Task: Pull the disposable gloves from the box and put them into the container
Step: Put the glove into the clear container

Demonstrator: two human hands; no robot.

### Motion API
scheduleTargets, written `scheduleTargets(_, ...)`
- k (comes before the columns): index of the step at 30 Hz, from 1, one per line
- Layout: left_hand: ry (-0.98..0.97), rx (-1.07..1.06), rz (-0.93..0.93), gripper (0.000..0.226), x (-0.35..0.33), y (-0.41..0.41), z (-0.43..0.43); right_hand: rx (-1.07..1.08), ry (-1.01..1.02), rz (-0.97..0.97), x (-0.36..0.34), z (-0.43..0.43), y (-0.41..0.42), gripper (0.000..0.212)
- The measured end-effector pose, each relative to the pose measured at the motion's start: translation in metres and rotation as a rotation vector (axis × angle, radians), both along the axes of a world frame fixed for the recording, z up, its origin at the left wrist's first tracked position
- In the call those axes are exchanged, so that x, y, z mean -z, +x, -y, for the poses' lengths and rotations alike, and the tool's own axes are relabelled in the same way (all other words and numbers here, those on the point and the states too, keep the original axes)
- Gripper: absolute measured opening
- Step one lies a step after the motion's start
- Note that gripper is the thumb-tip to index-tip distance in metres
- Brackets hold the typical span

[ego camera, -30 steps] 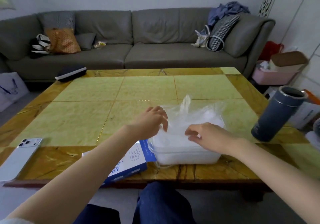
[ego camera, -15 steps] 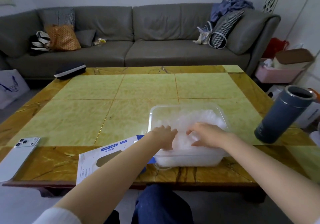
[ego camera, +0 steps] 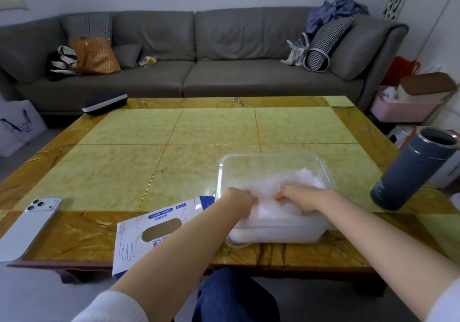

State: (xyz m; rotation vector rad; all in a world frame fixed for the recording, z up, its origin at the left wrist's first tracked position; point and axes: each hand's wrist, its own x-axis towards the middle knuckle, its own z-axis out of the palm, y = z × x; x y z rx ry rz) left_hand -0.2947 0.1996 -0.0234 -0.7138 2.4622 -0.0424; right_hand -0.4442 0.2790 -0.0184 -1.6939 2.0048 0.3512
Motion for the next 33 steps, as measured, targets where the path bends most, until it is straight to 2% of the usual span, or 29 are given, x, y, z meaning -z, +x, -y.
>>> scheduleTargets(4,-0.045,0.015,-0.012,0.039,-0.007,0.002,0.0,0.048,-0.089,-0.061,-0.023,-0.01,0.009,0.041)
scheduleTargets(6,-0.078,0.042,-0.071,0.04,-0.015,0.006,-0.001,0.042,-0.212,-0.119,-0.04,-0.013,0.02,0.03)
scheduleTargets(9,-0.122,0.063,-0.34,0.039,-0.033,0.023,-0.002,0.065,-0.481,-0.175,-0.058,-0.013,0.045,0.027)
scheduleTargets(12,-0.204,-0.033,-0.725,0.034,-0.044,0.06,-0.001,0.019,-0.81,-0.062,-0.06,-0.009,0.078,0.028)
scheduleTargets(13,-0.231,-0.09,-0.799,0.033,-0.043,0.077,-0.001,-0.031,-0.893,0.007,-0.059,-0.007,0.091,0.026)
scheduleTargets(15,-0.254,-0.225,-0.82,0.033,-0.035,0.112,0.002,-0.15,-0.95,0.124,-0.055,-0.002,0.12,0.022)
scheduleTargets(18,-0.209,-0.431,-0.631,0.035,-0.014,0.159,0.008,-0.275,-0.878,0.212,-0.038,0.01,0.163,0.022)
scheduleTargets(20,-0.124,-0.535,-0.448,0.043,0.002,0.185,0.011,-0.279,-0.739,0.287,-0.022,0.019,0.19,0.023)
scheduleTargets(22,-0.029,-0.604,-0.35,0.049,0.016,0.206,0.014,-0.239,-0.572,0.33,-0.007,0.03,0.212,0.024)
scheduleTargets(26,0.182,-0.633,-0.443,0.065,0.033,0.234,0.014,-0.203,-0.266,0.29,0.025,0.05,0.231,0.026)
scheduleTargets(30,0.183,-0.547,-0.46,0.072,0.037,0.246,0.012,-0.288,-0.089,0.058,0.033,0.059,0.24,0.044)
scheduleTargets(33,0.188,-0.543,-0.463,0.072,0.038,0.249,0.011,-0.284,-0.04,0.054,0.025,0.066,0.245,0.053)
